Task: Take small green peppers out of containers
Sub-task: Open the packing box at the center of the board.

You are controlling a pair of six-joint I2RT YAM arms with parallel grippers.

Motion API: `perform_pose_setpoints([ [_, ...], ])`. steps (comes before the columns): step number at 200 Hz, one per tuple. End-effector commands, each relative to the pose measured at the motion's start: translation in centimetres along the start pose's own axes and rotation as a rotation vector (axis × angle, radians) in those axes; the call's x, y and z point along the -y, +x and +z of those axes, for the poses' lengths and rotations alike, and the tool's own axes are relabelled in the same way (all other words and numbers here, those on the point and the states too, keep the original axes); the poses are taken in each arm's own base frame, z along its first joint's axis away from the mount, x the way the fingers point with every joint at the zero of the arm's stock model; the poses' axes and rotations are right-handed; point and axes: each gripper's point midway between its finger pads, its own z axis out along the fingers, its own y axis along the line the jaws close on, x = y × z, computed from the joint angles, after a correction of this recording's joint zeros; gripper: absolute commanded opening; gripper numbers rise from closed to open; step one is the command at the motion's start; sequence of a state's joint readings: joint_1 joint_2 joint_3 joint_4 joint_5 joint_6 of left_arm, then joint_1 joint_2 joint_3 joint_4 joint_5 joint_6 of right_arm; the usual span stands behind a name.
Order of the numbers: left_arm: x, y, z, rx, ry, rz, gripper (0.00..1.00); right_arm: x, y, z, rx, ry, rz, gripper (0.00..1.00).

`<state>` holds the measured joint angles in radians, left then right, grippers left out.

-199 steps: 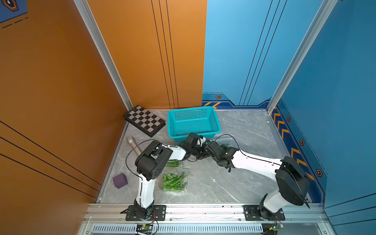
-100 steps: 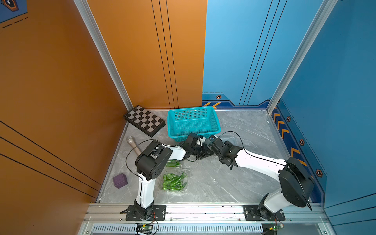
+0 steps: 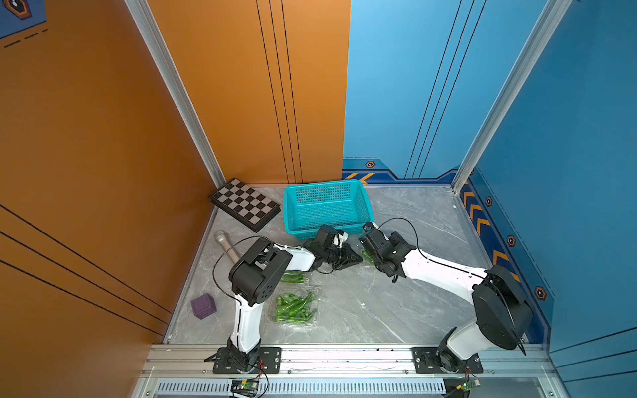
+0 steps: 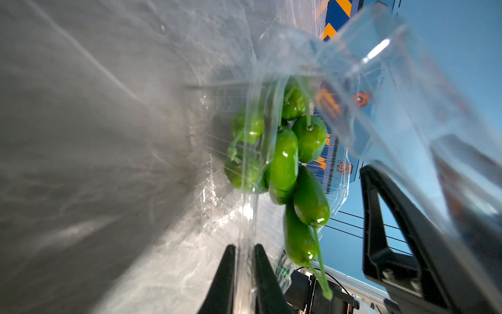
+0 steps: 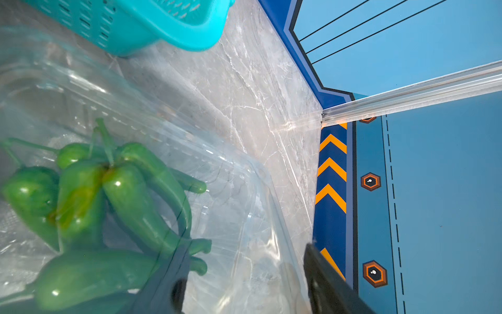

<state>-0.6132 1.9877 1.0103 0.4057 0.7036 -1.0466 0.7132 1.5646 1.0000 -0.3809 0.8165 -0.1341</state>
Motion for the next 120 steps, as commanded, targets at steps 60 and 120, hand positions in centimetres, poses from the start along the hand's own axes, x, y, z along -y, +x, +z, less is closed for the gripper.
perform_pose_setpoints([
  [60,1.1,-0.1,-1.3,0.018,-0.031,0.055,0.28,4.5,-1.0,1.1,-0.005,-0.089,0.304,0.8],
  [120,1.5,-0.2,-1.6,0.031,-0.03,0.072,0.42,3.7,0.1,3.0,-0.073,-0.131,0.331,0.81],
])
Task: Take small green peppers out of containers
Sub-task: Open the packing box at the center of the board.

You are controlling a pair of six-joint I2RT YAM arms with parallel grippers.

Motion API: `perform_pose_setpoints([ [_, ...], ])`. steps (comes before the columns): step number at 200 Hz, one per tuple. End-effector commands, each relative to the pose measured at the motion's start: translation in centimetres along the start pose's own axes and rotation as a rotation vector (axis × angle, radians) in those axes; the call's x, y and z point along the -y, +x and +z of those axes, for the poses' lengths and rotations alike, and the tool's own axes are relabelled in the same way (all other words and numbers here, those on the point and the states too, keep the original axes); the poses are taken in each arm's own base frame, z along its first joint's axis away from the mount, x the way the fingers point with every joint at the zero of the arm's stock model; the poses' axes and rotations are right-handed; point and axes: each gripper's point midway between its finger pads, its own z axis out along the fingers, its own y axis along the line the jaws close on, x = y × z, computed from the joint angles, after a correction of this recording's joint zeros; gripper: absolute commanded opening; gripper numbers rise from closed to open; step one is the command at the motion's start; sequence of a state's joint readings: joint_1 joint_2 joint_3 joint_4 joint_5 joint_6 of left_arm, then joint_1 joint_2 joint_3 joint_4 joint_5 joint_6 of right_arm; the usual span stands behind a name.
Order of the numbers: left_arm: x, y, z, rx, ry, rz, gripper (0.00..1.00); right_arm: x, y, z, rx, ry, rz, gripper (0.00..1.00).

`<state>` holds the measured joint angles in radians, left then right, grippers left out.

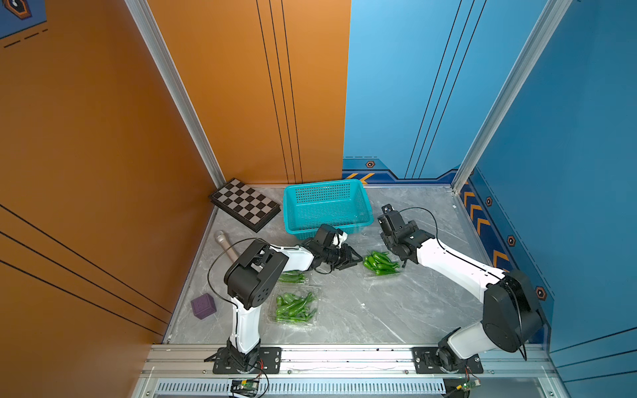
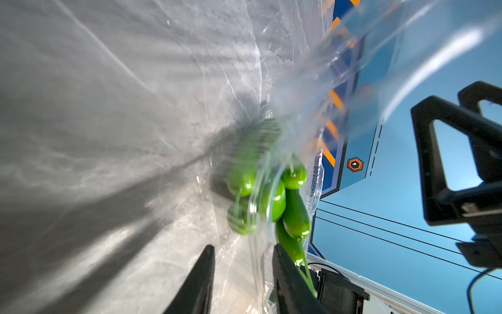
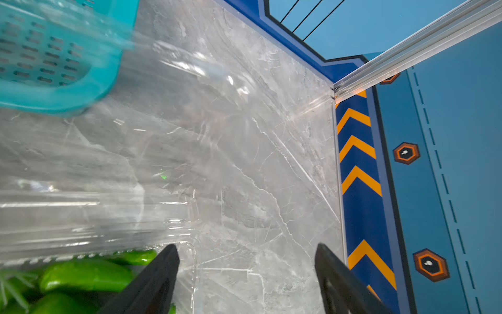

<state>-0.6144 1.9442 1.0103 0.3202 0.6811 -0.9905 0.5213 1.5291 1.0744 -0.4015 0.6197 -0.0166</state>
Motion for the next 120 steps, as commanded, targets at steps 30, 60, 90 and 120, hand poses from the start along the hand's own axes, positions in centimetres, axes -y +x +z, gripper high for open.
perform_pose_setpoints([
  [30,2.0,-0.9,-1.5,0.052,0.017,0.062,0.47,0.7,-1.1,-2.0,0.04,-0.08,0.11,0.82],
  [60,1.8,-1.2,-1.8,0.062,0.013,0.055,0.48,0.1,-0.3,-4.7,0.017,-0.248,0.163,0.75],
  [90,1.3,-1.4,-1.5,0.055,0.009,0.048,0.48,-4.5,2.8,-5.8,-0.09,-0.499,0.153,0.6],
  [120,0.9,-1.5,-1.2,0.047,0.006,0.039,0.48,-7.2,5.2,-5.8,-0.164,-0.596,0.149,0.54],
])
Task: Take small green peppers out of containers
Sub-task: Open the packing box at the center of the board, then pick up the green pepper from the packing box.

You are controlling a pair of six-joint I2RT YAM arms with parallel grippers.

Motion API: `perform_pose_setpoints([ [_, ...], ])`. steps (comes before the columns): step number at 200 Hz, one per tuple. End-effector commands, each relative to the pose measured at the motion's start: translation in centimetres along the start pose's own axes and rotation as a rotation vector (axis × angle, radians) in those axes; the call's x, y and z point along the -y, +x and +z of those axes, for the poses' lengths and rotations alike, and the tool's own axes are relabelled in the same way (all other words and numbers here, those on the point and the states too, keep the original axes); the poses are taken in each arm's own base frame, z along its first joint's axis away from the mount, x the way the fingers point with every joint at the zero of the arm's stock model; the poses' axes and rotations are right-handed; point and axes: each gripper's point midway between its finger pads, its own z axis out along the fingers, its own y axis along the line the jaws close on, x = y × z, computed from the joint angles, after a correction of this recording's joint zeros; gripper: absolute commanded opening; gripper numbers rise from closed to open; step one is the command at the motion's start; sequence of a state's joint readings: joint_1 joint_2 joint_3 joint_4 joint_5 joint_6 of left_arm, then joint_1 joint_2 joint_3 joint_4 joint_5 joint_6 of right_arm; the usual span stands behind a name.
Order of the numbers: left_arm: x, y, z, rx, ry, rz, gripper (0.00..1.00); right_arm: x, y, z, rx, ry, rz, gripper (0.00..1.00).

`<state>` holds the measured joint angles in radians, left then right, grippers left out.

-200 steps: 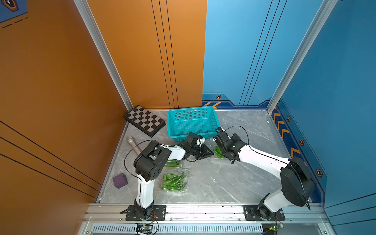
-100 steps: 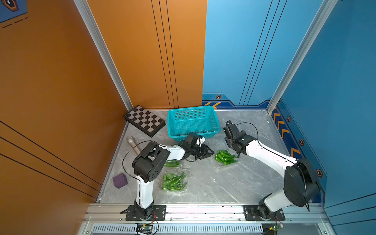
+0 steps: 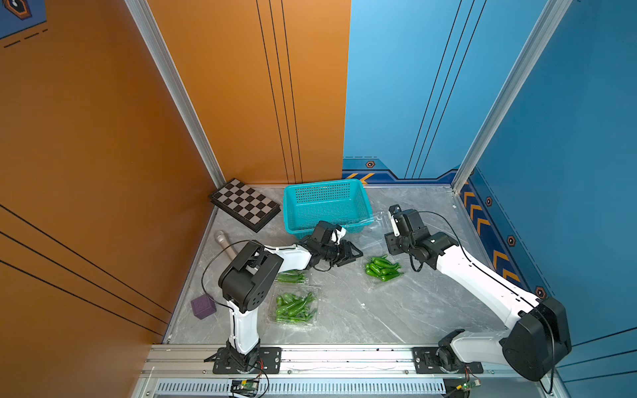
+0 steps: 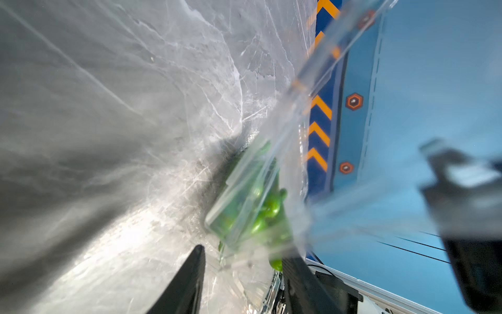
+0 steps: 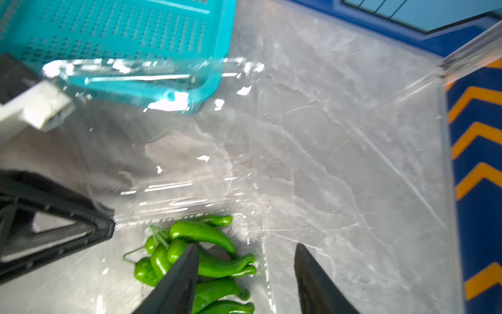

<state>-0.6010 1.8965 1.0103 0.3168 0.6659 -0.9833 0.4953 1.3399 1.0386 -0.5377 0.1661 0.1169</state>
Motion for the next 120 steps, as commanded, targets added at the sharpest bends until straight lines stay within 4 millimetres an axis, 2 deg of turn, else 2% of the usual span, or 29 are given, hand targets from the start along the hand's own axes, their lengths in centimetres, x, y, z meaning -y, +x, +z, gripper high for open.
perform_pose_setpoints([
  [1,-0.6,-0.5,0.1,0.004,-0.012,0.011,0.48,-2.9,4.5,1.0,-0.16,-0.148,0.025,0.54],
  [12,-0.8,-0.4,0.2,-0.002,-0.014,0.008,0.48,-3.3,5.1,1.3,-0.177,-0.17,0.032,0.54],
  [14,0.1,-0.9,0.2,0.006,0.001,0.02,0.48,-3.5,5.2,1.3,-0.179,-0.178,0.032,0.54],
  [20,0.5,-1.2,0.2,0.01,0.008,0.026,0.48,-3.9,5.3,1.4,-0.183,-0.197,0.032,0.54],
  [61,0.4,-1.0,-0.1,0.015,0.005,0.026,0.53,-6.2,6.6,2.6,-0.241,-0.271,0.0,0.53],
  [83,0.6,-1.1,-0.4,0.025,-0.002,0.033,0.54,-6.5,6.9,3.2,-0.254,-0.27,-0.006,0.53],
  [88,-0.6,-0.3,-0.5,0.015,-0.027,0.017,0.55,-6.5,7.0,3.4,-0.256,-0.268,-0.005,0.53],
  [120,-2.1,0.6,-1.5,0.005,-0.083,0.02,0.57,-6.0,7.0,4.1,-0.254,-0.238,-0.012,0.53],
])
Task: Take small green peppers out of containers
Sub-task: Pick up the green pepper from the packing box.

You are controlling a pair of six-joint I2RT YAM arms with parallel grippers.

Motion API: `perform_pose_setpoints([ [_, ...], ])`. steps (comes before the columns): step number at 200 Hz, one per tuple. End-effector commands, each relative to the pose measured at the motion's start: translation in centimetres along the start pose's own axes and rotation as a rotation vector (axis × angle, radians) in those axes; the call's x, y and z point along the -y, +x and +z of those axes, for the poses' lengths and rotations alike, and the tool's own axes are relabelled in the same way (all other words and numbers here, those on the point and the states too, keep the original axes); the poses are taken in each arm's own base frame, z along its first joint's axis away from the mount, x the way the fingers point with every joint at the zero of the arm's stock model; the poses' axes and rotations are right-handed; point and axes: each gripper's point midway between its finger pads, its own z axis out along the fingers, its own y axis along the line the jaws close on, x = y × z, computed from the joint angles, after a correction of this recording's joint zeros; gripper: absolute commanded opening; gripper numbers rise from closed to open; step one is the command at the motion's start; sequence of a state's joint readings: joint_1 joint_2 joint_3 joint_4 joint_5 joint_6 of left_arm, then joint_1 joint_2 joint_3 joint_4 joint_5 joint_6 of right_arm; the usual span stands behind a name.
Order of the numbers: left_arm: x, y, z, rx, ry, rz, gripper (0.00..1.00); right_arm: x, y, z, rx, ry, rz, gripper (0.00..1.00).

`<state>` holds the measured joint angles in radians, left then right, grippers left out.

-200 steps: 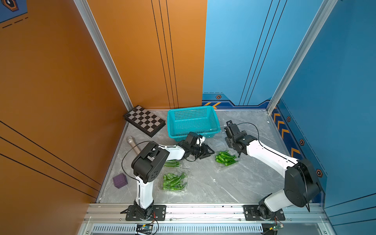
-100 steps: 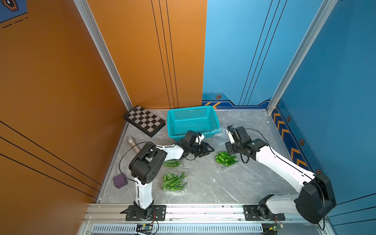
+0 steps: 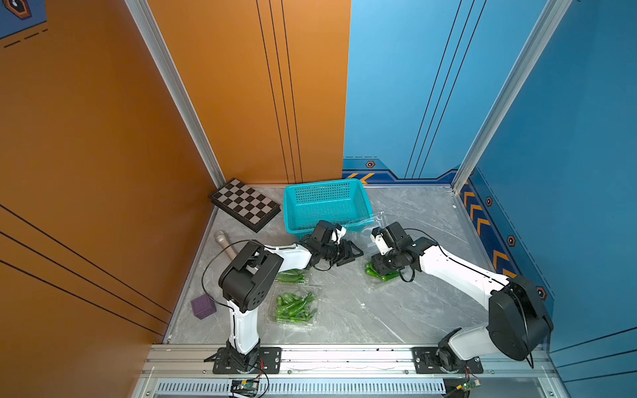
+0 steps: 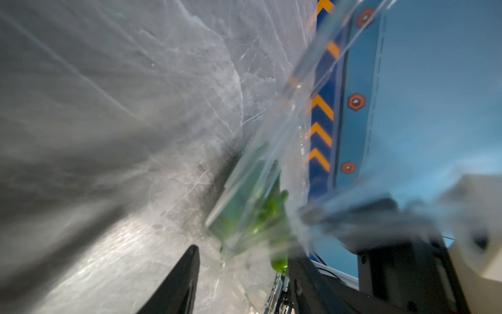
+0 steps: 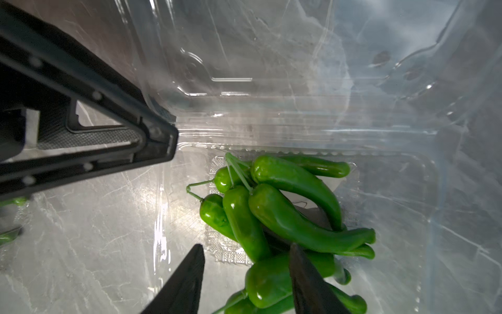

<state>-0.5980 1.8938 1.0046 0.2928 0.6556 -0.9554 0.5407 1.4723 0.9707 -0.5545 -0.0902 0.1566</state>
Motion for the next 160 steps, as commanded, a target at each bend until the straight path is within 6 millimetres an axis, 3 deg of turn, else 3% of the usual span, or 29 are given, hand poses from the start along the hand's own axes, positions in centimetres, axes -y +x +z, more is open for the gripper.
perform_pose_setpoints([
  [1,-1.4,0.5,-1.3,0.006,-0.061,0.011,0.57,0.2,0.2,0.7,-0.004,0.009,0.007,0.53],
  [32,-1.9,1.1,-2.8,0.009,-0.128,0.044,0.57,1.0,0.0,1.2,-0.01,0.031,0.013,0.53],
  [86,-0.9,0.6,-5.9,0.053,-0.194,0.108,0.58,2.3,-0.9,1.9,-0.004,0.069,0.036,0.49],
  [160,-0.5,0.2,-7.1,0.077,-0.197,0.119,0.58,2.6,-1.8,3.4,-0.017,0.063,0.024,0.46],
])
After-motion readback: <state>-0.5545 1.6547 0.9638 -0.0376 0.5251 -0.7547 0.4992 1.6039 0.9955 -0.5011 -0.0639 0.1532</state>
